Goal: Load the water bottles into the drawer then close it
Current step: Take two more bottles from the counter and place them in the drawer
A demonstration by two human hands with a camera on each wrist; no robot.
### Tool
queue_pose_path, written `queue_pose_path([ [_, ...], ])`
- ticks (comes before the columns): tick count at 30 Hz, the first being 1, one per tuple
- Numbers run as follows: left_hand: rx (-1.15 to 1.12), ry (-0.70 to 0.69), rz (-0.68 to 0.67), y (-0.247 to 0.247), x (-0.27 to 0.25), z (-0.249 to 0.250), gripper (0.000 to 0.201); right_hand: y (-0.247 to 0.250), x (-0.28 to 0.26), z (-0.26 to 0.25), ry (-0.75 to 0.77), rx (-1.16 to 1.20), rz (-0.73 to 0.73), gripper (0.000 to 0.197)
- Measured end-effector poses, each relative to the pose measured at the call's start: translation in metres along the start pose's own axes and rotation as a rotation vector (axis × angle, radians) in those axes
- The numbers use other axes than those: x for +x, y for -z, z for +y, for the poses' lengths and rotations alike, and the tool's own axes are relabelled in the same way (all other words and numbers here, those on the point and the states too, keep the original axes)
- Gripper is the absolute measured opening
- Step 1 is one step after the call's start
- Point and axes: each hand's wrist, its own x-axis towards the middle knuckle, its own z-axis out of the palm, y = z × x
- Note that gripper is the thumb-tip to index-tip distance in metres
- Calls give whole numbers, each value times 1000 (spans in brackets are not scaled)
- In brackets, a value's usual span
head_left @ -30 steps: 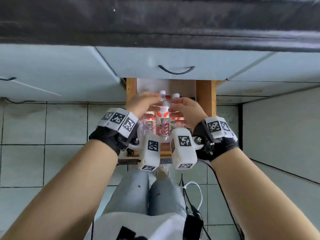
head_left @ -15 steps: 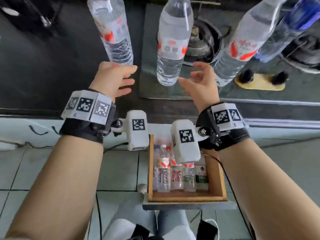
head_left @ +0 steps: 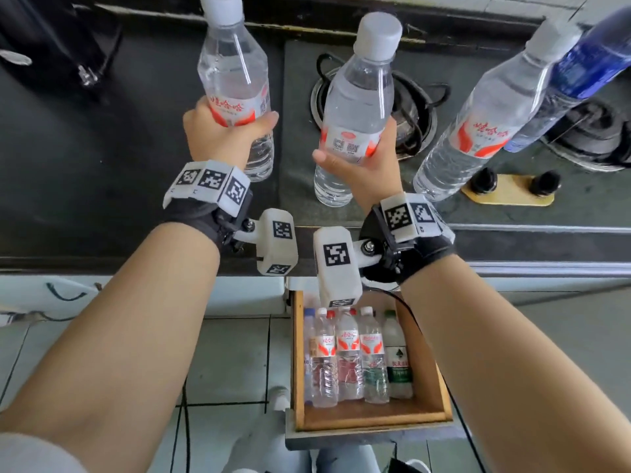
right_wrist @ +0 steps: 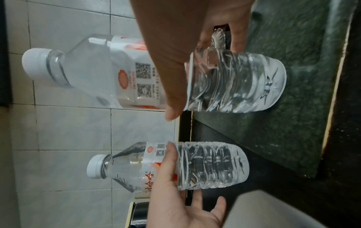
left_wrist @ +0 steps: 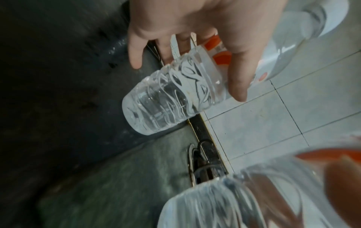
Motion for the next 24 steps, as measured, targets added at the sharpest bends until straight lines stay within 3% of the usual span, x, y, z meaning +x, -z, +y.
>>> queue_pose_path([
  [9,-50,-104,-4,2,-90,-4,76,51,-56,-1,50,48,-82,76],
  [14,-255,-25,-101,1,-165,-14,48,105,-104,14,-29,149,-220,79],
  [19,-357,83,-206,-28,-229,-47,53,151,-133,63,-188,186,-358,77],
  [24,-191,186,-335,-59,-272,-116,67,181,-160,145,-347,119,-385,94],
])
